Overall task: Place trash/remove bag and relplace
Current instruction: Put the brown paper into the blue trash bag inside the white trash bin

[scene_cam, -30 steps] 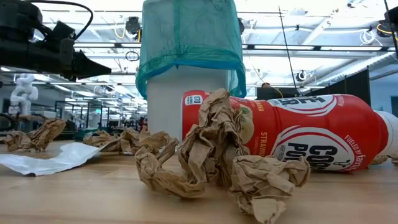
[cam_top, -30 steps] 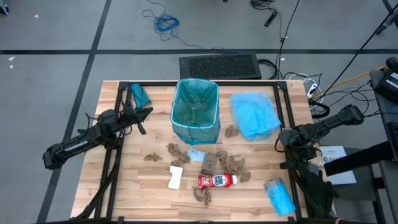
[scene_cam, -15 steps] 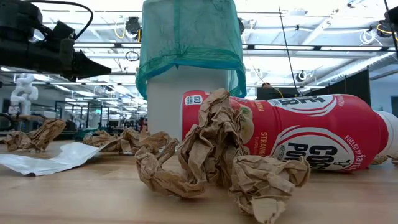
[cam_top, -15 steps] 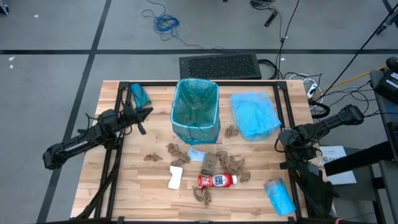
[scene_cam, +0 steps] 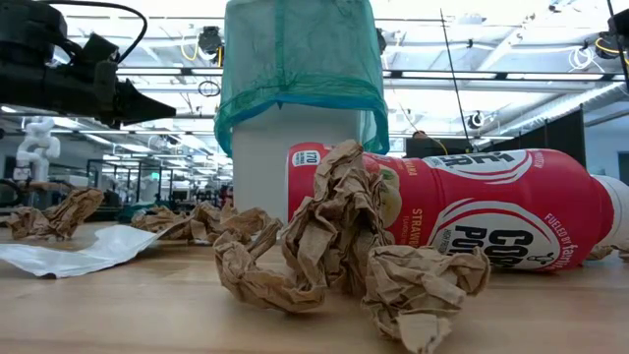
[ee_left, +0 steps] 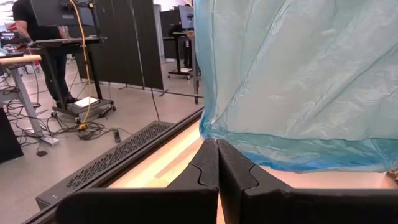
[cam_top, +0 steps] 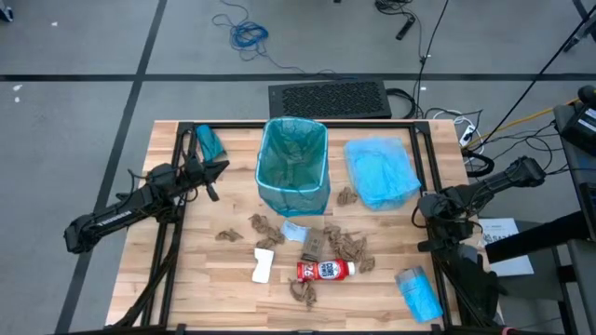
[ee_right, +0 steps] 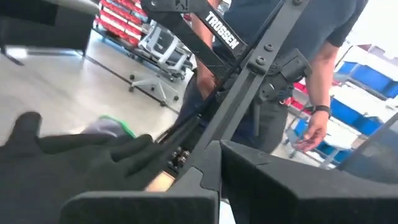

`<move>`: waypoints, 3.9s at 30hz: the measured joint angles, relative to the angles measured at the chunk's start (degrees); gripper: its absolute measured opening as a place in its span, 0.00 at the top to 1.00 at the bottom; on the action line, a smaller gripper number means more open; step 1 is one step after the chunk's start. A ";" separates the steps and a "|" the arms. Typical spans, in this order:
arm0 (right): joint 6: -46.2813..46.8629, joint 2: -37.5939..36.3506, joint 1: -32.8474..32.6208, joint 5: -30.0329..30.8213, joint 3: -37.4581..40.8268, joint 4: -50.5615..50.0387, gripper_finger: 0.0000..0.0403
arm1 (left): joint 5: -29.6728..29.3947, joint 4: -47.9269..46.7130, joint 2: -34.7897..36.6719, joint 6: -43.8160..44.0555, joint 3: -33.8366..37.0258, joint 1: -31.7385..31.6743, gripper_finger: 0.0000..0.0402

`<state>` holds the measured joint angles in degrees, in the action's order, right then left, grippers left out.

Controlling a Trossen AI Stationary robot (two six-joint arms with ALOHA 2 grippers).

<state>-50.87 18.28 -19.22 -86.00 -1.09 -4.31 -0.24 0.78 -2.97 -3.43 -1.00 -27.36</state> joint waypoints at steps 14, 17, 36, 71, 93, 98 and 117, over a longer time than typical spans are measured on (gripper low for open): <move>-3.53 -0.01 0.00 7.92 -0.01 2.06 1.00 | -0.01 0.00 -0.01 -0.01 0.01 -0.01 1.00; -3.75 -0.02 0.00 8.34 -0.01 2.19 1.00 | -0.01 0.00 -0.01 -0.01 0.01 -0.01 1.00; -12.90 0.00 0.00 8.29 -0.01 10.19 1.00 | -7.08 0.55 -0.01 20.40 0.01 -0.01 1.00; -33.29 0.00 0.02 11.15 -0.01 26.69 1.00 | -9.02 0.17 -0.01 57.14 0.01 -0.01 1.00; -11.63 -0.02 0.13 11.09 -0.01 24.79 1.00 | -9.02 0.03 0.00 57.07 0.01 0.00 1.00; -6.47 0.00 0.13 11.24 -0.01 24.84 1.00 | -9.02 0.00 0.01 57.04 0.00 -0.01 1.00; 40.04 0.00 -0.02 47.27 -0.01 49.01 1.00 | -9.02 -0.22 -0.01 56.55 -0.01 -0.01 1.00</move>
<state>-10.82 18.28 -19.25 -38.73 -1.10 44.71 -9.26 0.56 -2.98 53.12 -1.01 -27.38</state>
